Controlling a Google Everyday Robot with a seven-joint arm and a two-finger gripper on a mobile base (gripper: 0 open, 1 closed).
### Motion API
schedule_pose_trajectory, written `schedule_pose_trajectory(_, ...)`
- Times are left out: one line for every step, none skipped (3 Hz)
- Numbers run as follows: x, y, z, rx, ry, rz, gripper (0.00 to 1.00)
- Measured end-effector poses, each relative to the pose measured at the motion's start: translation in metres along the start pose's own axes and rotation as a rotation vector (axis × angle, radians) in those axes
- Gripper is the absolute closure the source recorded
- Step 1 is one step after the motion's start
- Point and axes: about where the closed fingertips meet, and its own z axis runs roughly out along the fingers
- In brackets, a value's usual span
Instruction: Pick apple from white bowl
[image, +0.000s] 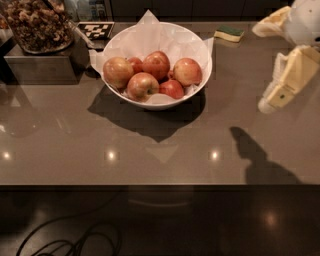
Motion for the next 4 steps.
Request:
schedule_pose_trajectory(-0.026,-0.017,0.016,-0.106,-0.196,0.007,0.00)
schedule_pose_trajectory(-0.037,-0.020,0.016,-0.113,-0.248,0.008,0.00)
schedule_pose_trajectory(-0.036,-0.023,0.019,-0.096,-0.247,0.015,0.00)
schedule_pose_trajectory(-0.045,-0.040,0.041,-0.082,-0.241,-0.024,0.00)
